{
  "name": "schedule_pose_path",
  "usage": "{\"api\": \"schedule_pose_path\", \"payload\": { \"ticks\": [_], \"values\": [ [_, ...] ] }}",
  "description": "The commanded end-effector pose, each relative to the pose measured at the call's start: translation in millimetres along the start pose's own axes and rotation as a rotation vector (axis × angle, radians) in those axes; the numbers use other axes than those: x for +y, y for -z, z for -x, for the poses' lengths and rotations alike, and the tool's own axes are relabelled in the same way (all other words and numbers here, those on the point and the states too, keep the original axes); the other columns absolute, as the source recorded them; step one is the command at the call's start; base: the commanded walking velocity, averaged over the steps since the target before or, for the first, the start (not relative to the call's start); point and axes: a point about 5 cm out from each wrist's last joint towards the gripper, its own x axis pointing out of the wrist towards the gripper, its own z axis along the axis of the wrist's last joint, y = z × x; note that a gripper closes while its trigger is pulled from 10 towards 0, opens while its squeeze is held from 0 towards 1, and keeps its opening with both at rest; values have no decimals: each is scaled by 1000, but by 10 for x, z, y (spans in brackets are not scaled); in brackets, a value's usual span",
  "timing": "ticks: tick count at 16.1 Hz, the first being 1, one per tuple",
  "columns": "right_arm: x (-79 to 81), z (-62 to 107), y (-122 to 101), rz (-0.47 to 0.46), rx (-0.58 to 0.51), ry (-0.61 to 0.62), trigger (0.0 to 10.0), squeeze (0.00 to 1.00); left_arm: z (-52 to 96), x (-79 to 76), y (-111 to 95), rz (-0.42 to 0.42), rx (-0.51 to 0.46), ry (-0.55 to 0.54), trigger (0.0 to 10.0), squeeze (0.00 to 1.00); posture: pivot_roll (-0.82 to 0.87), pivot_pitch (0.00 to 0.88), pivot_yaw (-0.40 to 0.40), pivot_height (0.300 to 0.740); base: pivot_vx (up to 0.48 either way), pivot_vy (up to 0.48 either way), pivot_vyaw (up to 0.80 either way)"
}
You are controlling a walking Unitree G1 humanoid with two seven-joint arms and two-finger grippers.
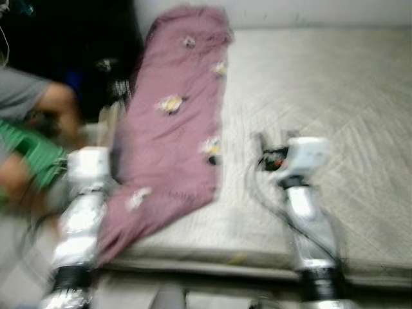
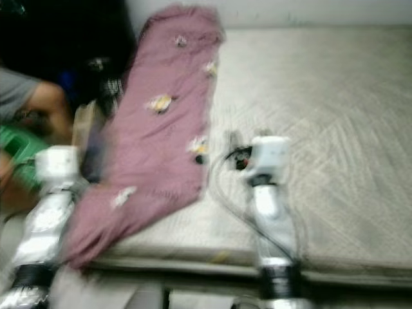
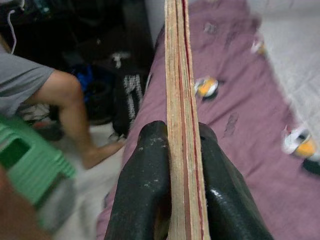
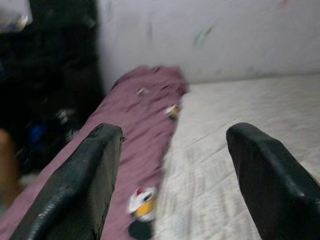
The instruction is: Clean up the room
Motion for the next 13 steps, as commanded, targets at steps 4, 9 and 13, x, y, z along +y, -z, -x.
{"api": "schedule_pose_path", "payload": {
  "ticks": [4,9,13],
  "values": [
    [-336,89,2,58,-13,180,10000,0,-69,-354,-198,14,-91,106,10000,0,-88,0,101,740,0,0,0],
    [-447,245,8,94,-30,275,10000,0,-80,-413,-154,-10,-78,147,10000,0,-132,0,152,740,0,0,0],
    [-480,266,-1,113,-31,274,10000,0,-93,-514,-153,3,-72,179,10000,0,-141,0,153,740,0,0,0]
  ]
}}
